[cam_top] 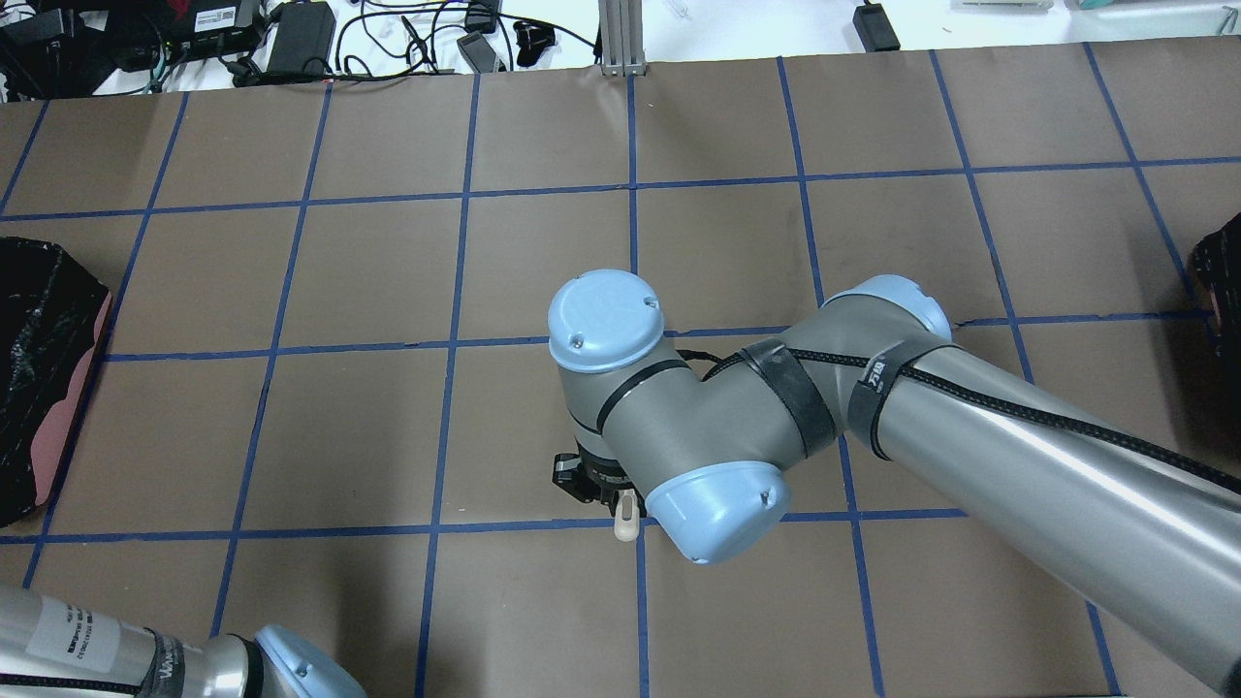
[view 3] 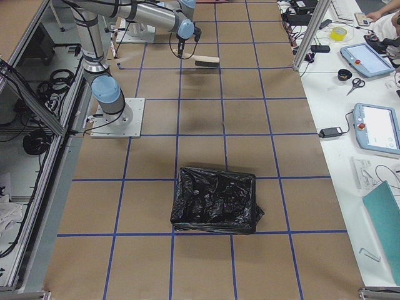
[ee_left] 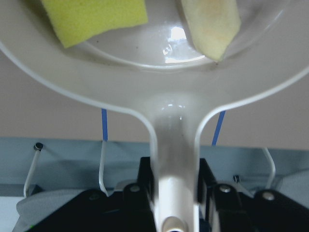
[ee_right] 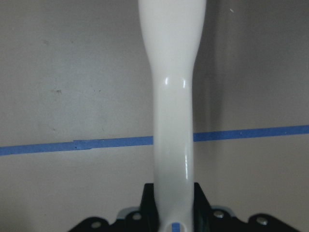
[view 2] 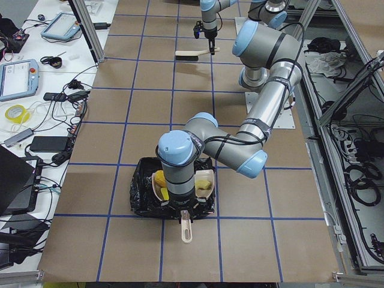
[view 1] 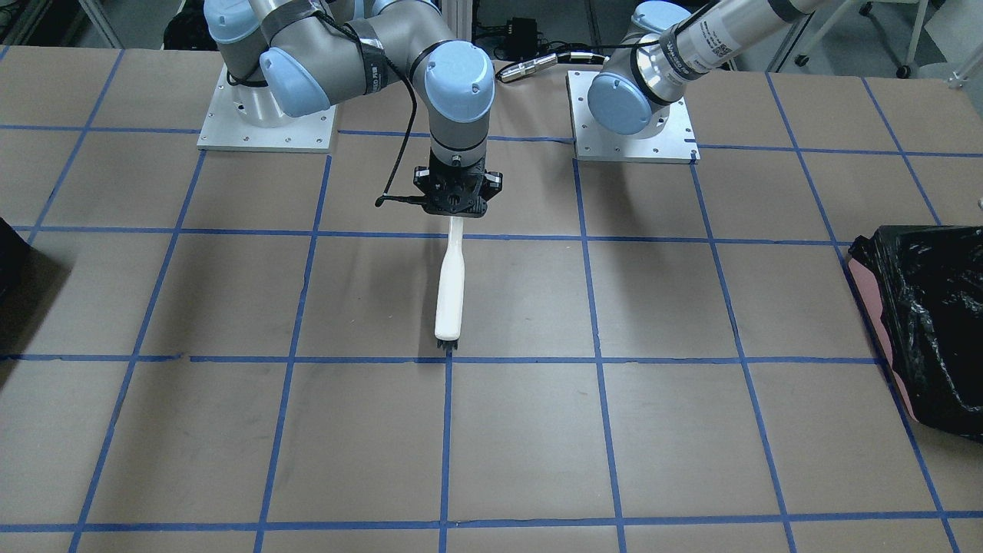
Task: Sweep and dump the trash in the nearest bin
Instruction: 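Tip the dustpan over the black bin with the left gripper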
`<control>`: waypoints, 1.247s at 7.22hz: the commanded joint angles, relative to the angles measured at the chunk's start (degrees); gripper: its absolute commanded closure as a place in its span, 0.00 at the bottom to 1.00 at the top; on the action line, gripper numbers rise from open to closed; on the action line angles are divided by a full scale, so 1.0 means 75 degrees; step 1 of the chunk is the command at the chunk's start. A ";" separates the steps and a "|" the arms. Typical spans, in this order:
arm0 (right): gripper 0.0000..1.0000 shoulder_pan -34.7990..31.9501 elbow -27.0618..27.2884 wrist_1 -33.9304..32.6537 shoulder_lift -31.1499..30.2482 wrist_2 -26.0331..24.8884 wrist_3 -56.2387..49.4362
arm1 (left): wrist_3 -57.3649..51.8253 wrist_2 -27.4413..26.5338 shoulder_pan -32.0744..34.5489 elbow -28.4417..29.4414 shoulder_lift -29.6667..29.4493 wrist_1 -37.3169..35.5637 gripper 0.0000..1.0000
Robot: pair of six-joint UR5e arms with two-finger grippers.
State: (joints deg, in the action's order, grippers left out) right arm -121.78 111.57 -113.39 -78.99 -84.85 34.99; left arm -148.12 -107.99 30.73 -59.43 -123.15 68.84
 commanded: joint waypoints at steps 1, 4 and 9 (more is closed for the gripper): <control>1.00 -0.0017 0.0018 0.0013 -0.0050 -0.0019 -0.0001 | -0.0371 -0.0694 0.0004 -0.0393 -0.0162 -0.1611 1.00; 1.00 -0.0040 0.0204 -0.0011 -0.0061 -0.0077 -0.0082 | -0.1691 -0.2095 0.0937 -0.1393 -0.0010 -0.4310 1.00; 1.00 -0.0040 0.0300 -0.0081 -0.0120 0.0004 -0.0106 | -0.1942 -0.3062 0.1703 -0.1463 0.0002 -0.5089 1.00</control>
State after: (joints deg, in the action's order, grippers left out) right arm -122.00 113.83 -113.76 -79.87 -85.13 34.18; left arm -162.00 -130.54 42.71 -70.37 -123.31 31.17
